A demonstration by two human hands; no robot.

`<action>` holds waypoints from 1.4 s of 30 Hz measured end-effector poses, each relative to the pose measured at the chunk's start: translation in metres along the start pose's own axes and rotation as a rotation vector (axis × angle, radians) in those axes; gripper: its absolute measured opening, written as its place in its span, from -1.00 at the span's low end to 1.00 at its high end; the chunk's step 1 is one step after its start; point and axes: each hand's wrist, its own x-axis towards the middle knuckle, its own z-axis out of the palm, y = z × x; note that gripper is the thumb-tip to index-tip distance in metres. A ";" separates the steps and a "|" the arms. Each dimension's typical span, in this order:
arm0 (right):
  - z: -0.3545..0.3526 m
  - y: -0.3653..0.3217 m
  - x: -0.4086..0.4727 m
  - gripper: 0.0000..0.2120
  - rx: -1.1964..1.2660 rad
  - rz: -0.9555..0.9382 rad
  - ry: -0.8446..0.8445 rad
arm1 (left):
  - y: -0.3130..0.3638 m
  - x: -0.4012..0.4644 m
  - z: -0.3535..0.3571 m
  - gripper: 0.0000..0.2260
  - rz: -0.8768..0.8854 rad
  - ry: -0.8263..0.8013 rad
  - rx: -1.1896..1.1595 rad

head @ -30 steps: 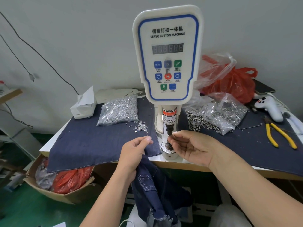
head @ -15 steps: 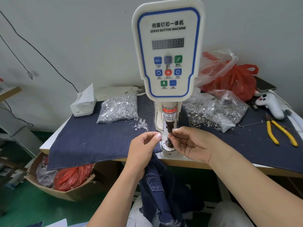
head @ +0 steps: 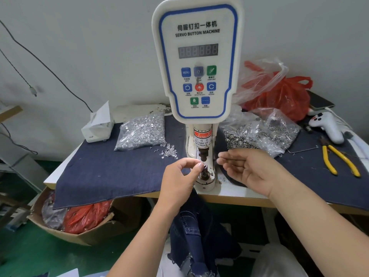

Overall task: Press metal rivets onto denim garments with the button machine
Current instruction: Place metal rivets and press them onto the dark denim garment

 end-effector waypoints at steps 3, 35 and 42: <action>-0.013 0.005 -0.001 -0.70 0.007 -0.001 0.029 | 0.002 0.002 0.000 -0.93 0.008 -0.007 0.069; 0.014 0.057 -0.049 -0.78 -1.015 -0.401 -0.361 | 0.040 -0.026 -0.025 -0.88 -0.307 -0.341 -0.817; 0.013 0.039 -0.062 -0.88 -0.820 -0.578 -0.320 | 0.041 -0.030 -0.044 -0.85 -0.072 -0.391 -0.238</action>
